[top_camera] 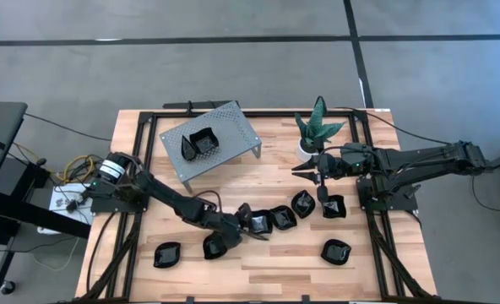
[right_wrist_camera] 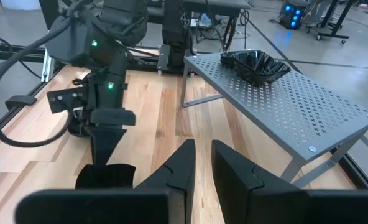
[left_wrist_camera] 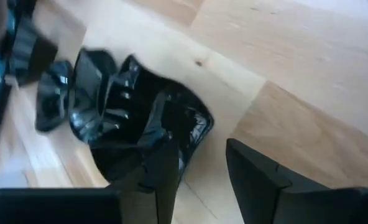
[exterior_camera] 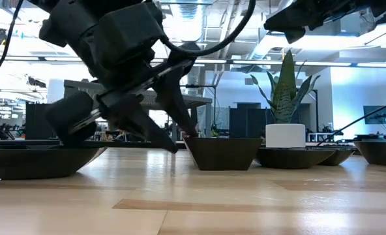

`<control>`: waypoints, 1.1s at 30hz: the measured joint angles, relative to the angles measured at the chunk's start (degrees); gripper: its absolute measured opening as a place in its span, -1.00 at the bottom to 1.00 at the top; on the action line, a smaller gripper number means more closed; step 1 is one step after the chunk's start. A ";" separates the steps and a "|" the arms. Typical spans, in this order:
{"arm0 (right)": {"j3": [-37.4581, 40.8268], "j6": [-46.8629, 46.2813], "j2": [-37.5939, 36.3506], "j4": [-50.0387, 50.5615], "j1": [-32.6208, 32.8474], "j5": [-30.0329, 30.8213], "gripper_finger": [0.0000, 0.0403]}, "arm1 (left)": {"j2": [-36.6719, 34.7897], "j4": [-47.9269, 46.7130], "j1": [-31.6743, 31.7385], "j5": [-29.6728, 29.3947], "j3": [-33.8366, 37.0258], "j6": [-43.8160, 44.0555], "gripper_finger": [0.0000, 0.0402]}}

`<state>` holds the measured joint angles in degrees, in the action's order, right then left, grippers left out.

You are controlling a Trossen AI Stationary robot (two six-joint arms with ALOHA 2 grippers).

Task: Pick & Place Mini shaped plates
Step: Stack the black distorted square plate on the black distorted square plate on the shelf

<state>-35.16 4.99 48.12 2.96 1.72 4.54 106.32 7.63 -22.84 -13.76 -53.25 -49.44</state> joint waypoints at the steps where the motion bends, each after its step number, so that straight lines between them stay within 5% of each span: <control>1: 0.00 -0.02 0.00 0.00 0.00 0.02 -0.76 | 0.00 0.19 0.35 0.25 0.00 -1.55 -0.33; 13: 0.00 -0.02 0.00 0.00 0.01 0.00 -0.76 | 0.00 0.14 3.94 6.71 0.00 0.38 -0.35; 22: -0.01 -0.02 -0.01 0.00 0.01 0.02 -0.76 | 0.00 0.38 4.44 6.71 0.00 9.83 -0.90; 26: 0.00 0.00 -0.02 0.00 0.02 0.00 -0.76 | 0.02 3.44 3.45 6.71 0.00 13.36 -0.96; 33: -0.02 0.04 0.00 0.00 0.02 0.02 -0.76 | 0.09 4.86 -2.35 -1.61 -4.96 22.42 -0.97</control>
<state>-35.18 5.04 48.12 2.96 1.74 4.56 106.41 12.49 -25.19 -15.37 -58.22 -27.01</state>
